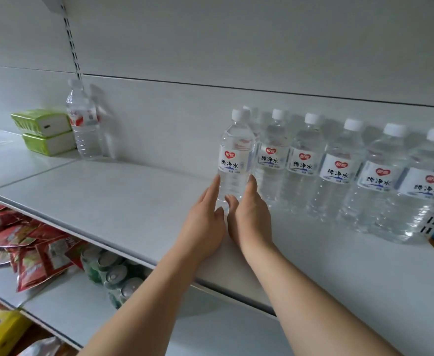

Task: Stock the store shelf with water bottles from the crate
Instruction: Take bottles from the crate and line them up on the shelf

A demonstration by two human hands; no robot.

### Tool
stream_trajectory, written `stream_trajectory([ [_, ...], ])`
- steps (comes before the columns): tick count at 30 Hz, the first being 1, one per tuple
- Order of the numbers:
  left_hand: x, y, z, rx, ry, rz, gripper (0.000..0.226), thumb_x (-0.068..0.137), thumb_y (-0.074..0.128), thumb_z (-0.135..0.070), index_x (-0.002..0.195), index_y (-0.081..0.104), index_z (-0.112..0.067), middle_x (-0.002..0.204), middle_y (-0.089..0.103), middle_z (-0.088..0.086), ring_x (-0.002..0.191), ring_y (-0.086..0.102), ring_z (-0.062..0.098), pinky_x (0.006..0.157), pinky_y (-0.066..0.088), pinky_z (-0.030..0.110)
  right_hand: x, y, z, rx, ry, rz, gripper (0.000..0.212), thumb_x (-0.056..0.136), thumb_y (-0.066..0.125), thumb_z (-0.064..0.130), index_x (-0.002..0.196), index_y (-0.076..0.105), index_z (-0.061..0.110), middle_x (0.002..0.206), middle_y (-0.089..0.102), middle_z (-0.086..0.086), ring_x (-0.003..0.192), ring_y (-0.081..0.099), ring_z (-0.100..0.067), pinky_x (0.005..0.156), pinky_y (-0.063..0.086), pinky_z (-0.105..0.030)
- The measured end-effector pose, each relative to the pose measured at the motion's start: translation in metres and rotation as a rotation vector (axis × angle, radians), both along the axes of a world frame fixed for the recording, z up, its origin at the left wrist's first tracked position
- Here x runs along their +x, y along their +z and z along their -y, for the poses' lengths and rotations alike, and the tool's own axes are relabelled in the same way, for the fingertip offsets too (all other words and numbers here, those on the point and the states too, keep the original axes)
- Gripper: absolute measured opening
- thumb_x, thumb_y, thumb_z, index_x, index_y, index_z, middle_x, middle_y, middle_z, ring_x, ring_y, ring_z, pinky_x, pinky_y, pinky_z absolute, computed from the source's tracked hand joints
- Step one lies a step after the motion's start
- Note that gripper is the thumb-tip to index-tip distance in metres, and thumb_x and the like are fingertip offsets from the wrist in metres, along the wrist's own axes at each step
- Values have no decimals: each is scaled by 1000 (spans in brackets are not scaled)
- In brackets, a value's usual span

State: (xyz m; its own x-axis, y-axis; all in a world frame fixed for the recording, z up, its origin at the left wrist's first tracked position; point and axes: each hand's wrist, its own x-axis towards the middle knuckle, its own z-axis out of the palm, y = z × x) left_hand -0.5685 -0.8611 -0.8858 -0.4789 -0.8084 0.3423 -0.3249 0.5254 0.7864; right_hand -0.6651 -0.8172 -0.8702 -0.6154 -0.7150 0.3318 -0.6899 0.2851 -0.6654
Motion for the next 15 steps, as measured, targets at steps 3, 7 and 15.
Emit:
stream_trajectory([
  [3, 1, 0, 0, 12, -8, 13, 72, 98, 41, -3, 158, 18, -36, 158, 36, -10, 144, 36, 10, 109, 28, 16, 1, 0, 0, -17, -5, -1, 65, 101, 52, 30, 155, 21, 10, 142, 51, -17, 126, 52, -33, 97, 38, -37],
  [7, 2, 0, 1, 25, -8, 4, 70, 99, 40, -4, 157, 19, -38, 158, 36, -11, 142, 38, 8, 103, 26, 12, 1, -3, -3, -44, -7, 27, 60, 100, 54, 30, 150, 30, 9, 136, 55, -18, 124, 52, -35, 95, 39, -37],
  [15, 9, 13, -19, -92, 160, -80, 46, 95, 55, -13, 140, 49, -16, 139, 54, 4, 123, 56, 22, 101, 49, 42, 22, -6, -58, -59, 93, 74, 58, 97, 60, 29, 149, 37, 13, 143, 52, -10, 132, 48, -26, 103, 37, -34],
])
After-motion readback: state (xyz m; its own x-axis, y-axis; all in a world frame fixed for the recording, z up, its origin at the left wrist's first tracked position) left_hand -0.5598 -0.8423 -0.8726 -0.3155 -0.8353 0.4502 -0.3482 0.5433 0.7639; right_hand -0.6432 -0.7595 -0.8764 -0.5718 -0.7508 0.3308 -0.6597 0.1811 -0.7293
